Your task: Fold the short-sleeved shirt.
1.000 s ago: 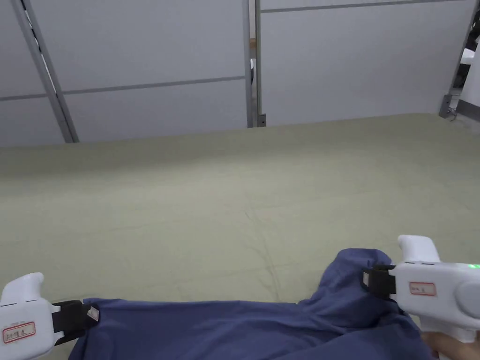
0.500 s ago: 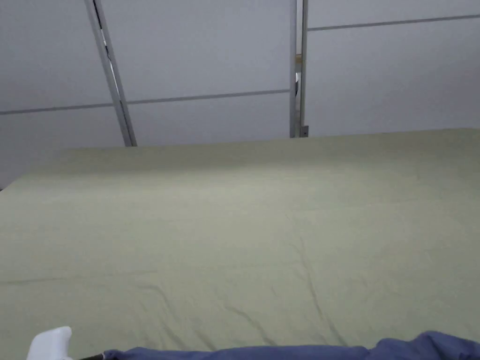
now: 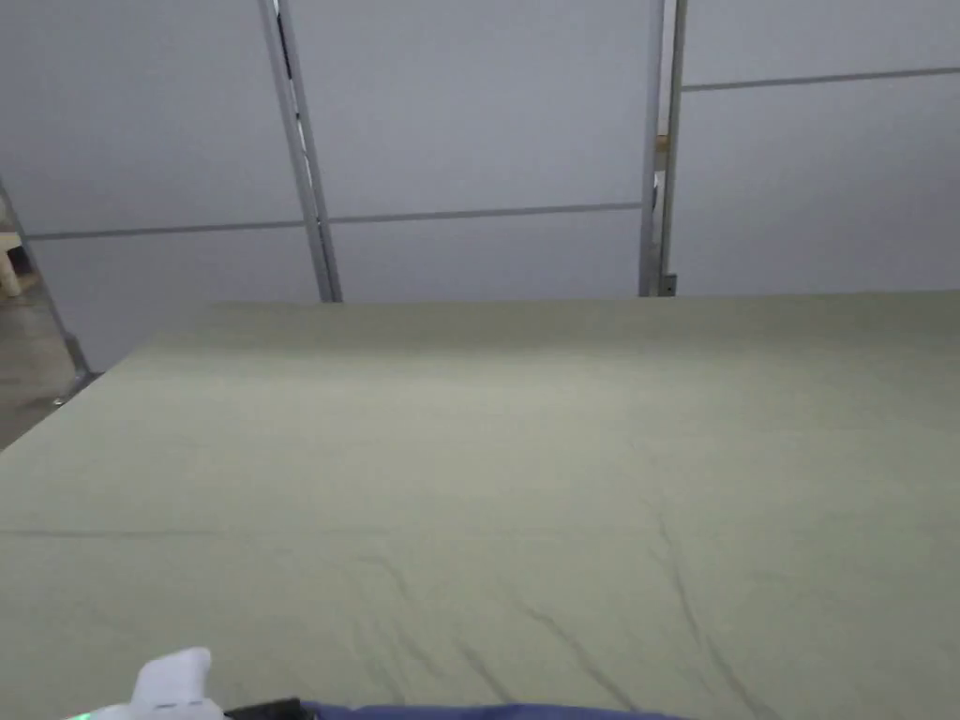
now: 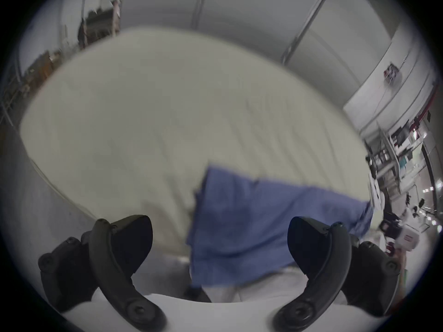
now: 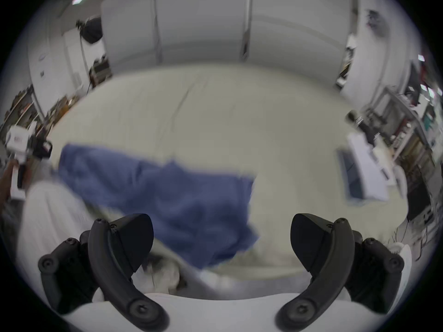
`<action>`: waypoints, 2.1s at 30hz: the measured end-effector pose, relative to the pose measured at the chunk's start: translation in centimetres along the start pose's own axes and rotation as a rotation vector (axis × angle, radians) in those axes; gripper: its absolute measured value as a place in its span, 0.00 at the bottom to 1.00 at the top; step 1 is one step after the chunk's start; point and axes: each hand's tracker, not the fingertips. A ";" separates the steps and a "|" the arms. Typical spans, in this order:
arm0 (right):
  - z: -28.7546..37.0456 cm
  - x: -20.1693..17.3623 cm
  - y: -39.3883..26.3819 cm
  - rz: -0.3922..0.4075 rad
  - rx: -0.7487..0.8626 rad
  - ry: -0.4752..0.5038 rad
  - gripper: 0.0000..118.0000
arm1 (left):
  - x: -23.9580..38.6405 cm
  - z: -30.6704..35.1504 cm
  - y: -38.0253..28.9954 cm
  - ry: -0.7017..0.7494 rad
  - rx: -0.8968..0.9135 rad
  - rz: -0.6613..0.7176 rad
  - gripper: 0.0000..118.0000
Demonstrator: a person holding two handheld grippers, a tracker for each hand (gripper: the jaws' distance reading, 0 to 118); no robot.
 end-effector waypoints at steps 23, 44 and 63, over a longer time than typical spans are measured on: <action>7.3 1.0 7.3 -0.341 0.453 0.181 0.02 | -10.4 -8.8 0.9 -0.582 -0.493 0.470 1.00; 2.7 -1.4 5.9 -0.423 0.319 0.228 0.02 | -6.7 -15.3 -0.4 -0.536 -0.486 0.339 0.12; 2.3 -2.6 6.7 -0.385 0.287 0.263 0.02 | -10.0 -4.7 10.2 -0.010 -0.272 0.242 0.12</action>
